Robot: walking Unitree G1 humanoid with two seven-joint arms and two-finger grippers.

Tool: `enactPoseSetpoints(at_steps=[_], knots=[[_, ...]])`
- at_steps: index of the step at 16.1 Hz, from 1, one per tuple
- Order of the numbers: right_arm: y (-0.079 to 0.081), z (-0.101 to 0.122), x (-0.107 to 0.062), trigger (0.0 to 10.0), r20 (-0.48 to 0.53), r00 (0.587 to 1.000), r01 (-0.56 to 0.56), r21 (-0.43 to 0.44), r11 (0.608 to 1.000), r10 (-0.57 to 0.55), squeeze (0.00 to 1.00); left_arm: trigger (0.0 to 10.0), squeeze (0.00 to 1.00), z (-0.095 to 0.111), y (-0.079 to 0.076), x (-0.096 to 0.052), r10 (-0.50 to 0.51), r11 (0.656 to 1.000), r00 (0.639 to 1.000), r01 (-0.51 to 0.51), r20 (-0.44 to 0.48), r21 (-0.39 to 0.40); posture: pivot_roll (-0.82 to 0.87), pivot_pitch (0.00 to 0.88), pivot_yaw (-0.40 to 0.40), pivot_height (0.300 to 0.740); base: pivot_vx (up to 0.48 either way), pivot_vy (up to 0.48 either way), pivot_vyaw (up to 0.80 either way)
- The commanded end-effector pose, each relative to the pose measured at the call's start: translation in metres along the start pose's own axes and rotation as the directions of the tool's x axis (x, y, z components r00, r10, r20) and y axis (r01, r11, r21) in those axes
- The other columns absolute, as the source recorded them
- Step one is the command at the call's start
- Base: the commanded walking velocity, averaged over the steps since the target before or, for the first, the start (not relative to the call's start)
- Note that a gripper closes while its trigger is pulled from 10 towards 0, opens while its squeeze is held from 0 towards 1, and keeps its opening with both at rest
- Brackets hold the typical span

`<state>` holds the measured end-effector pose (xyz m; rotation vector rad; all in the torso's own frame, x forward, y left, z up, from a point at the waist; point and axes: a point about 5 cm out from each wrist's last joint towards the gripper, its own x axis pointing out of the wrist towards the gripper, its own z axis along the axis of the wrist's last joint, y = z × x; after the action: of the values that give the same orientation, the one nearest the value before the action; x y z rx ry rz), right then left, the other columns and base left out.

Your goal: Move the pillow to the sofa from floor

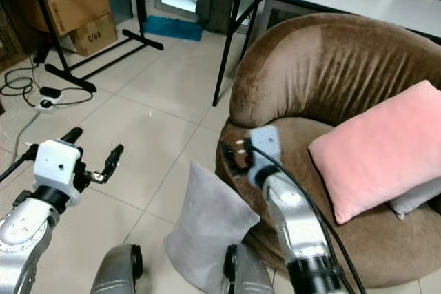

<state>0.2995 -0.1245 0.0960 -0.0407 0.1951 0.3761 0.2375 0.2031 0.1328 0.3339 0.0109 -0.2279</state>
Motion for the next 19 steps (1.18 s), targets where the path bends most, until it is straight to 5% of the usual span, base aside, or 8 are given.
enactPoseSetpoints(at_steps=[1, 4, 10, 11, 19], knots=[[-0.008, -0.004, 0.000, 10.0, -0.020, 1.000, 0.011, 0.005, 1.000, -0.011, 0.00, 10.0, 0.00, 0.001, -0.006, 0.004, -0.054, 0.999, 0.999, 0.054, 0.004, 0.005, -0.01, 0.000, -0.097, 0.552, 0.000, 0.000, 0.00], [-0.003, -0.010, 0.015, 10.0, -0.060, 0.998, -0.030, -0.004, 1.000, 0.030, 0.00, 10.0, 0.00, 0.006, -0.011, 0.007, -0.147, 0.988, 0.989, 0.147, 0.005, 0.056, 0.03, 0.000, -0.117, 0.517, 0.000, 0.000, 0.00], [0.012, -0.023, 0.037, 10.0, -0.145, 0.986, -0.091, -0.056, 0.994, 0.082, 0.00, 10.0, 0.00, 0.000, -0.018, -0.009, -0.226, 0.974, 0.974, 0.227, -0.036, 0.026, -0.03, 0.000, -0.069, 0.477, 0.000, 0.000, 0.00], [0.011, -0.027, 0.040, 10.0, -0.159, 0.985, -0.073, -0.055, 0.996, 0.063, 1.00, 10.0, 0.00, -0.002, -0.021, -0.011, -0.262, 0.965, 0.964, 0.263, -0.049, 0.013, -0.03, 0.000, -0.067, 0.477, 0.000, 0.000, 0.00], [-0.004, -0.048, 0.046, 10.0, -0.283, 0.958, 0.021, -0.089, 0.996, -0.045, 1.00, 10.0, 0.00, 0.002, -0.031, -0.046, -0.455, 0.890, 0.883, 0.455, -0.116, -0.029, 0.02, 0.071, -0.058, 0.477, 0.000, 0.000, 0.00]])
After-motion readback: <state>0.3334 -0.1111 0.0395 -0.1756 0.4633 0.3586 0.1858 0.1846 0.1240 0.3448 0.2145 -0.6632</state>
